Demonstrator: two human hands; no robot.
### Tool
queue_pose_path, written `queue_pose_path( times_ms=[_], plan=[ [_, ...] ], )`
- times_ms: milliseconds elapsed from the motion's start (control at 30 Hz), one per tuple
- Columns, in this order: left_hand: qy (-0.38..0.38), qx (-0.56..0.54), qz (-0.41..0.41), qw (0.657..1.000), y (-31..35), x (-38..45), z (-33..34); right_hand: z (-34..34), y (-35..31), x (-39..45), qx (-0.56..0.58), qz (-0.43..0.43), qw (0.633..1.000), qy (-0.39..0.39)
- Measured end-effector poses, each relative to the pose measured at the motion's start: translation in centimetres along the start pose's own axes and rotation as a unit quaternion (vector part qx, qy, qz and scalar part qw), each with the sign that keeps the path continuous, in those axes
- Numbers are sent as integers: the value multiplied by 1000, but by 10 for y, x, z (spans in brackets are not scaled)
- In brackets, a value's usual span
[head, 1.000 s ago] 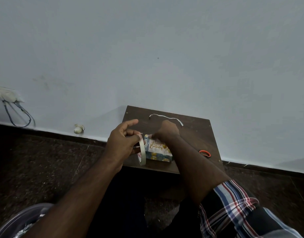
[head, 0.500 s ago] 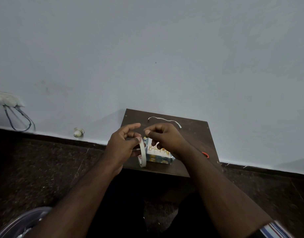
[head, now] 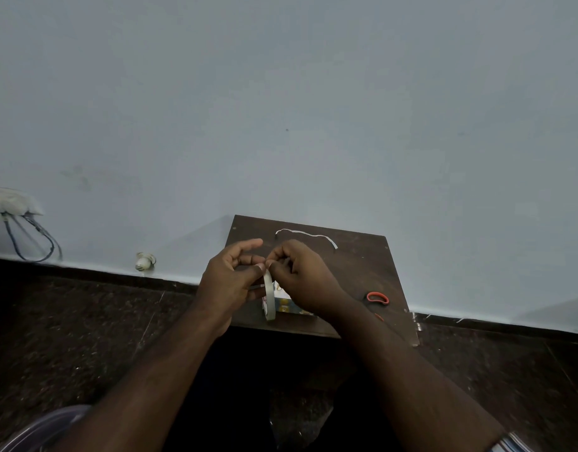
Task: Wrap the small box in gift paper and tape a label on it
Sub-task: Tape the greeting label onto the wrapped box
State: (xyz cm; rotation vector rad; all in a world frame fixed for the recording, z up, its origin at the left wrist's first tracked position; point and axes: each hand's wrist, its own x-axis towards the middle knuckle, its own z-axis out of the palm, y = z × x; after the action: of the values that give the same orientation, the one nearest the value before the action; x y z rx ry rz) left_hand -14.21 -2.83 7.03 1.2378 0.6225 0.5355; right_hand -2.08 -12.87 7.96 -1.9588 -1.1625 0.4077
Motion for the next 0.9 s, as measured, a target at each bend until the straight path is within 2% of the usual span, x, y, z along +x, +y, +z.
queue_pose_path(
  times_ms=[133, 267, 567, 633, 767, 900],
  plan=[
    [14, 5, -12, 1000, -1, 1, -2, 0, 1, -4, 3, -24, 1000, 15],
    [-10, 4, -26, 1000, 2, -2, 0, 2, 2, -3, 13, -11, 999, 28],
    [9, 23, -21, 999, 2, 0, 0, -7, 4, -5, 61, 3, 997, 51],
    [14, 25, -22, 999, 3, -1, 0, -11, 10, -6, 92, 28, 995, 34],
    [16, 30, -24, 999, 5, -3, 1, -9, 22, -11, 117, 53, 989, -79],
    [21, 23, -29, 999, 7, -5, 4, 2, 24, -13, 170, 37, 981, -81]
  ],
)
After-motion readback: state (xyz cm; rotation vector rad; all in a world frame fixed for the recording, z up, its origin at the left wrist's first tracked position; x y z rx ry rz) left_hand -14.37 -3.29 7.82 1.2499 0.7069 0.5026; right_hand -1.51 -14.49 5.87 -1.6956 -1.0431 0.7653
